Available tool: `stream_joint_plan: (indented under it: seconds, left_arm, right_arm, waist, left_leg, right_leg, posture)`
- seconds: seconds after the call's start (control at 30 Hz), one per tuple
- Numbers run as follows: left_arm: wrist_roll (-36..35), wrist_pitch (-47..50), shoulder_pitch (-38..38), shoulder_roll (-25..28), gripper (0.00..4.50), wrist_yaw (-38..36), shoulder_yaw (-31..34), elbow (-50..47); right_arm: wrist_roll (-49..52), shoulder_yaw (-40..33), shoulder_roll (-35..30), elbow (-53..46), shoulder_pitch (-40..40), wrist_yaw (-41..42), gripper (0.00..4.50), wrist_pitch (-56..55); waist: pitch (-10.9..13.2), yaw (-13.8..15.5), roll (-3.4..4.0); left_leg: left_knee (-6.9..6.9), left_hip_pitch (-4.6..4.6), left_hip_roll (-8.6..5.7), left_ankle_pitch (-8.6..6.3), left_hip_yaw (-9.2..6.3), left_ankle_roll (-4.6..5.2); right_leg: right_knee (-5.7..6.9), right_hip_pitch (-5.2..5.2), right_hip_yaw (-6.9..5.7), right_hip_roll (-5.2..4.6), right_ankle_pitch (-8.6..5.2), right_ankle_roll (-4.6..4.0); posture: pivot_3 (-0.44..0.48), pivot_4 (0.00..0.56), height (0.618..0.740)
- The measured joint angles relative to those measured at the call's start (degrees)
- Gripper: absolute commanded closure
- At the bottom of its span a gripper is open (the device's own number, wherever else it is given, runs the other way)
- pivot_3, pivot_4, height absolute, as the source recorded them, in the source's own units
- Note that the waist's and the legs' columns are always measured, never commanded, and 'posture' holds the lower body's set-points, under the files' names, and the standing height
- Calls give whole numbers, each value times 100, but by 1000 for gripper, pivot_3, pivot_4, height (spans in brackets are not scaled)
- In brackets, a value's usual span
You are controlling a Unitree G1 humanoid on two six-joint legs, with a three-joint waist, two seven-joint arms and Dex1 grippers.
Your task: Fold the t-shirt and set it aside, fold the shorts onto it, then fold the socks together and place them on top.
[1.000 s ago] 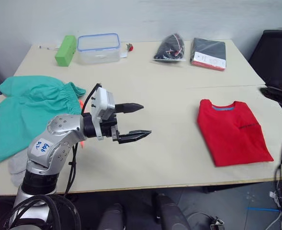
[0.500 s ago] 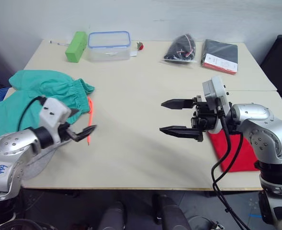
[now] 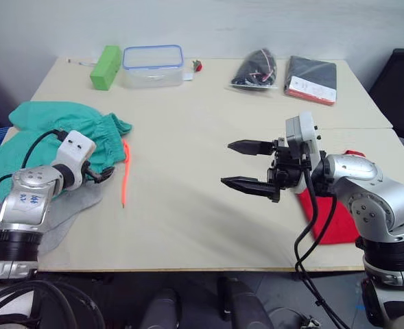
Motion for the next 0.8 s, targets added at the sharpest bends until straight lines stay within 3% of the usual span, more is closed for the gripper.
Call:
stream_joint_plan:
  seconds: [0.43,0.63,0.8]
  left_arm:
    - [441,-1158,-1111,-5,4456,-634,-274,2170]
    - [510,-1367,-2464,506,4456,-1493,-300,2624]
    - [164,-892,-2832,395,4456,-2735,-399,1663]
  right_arm:
    - [128,-135,-124,-451,380,-433,0,118]
    - [135,-186,-177,-599,598,-542,0,116]
    - [142,-217,-330,-625,767,-479,0,113]
  waist:
    - [-1,4,-6]
    - [2,16,-34]
    - [2,41,-34]
  left_leg:
    - [7,2,0,1,-1,2]
    - [6,-5,-4,0,-3,3]
    - [8,-12,-7,-7,4,15]
  right_leg:
    - [-4,-1,-7,1,0,0]
    - [10,0,-46,-1,0,0]
    - [-1,0,-53,-8,0,0]
  posture:
    - [0,150,740]
    - [0,150,740]
    - [0,150,740]
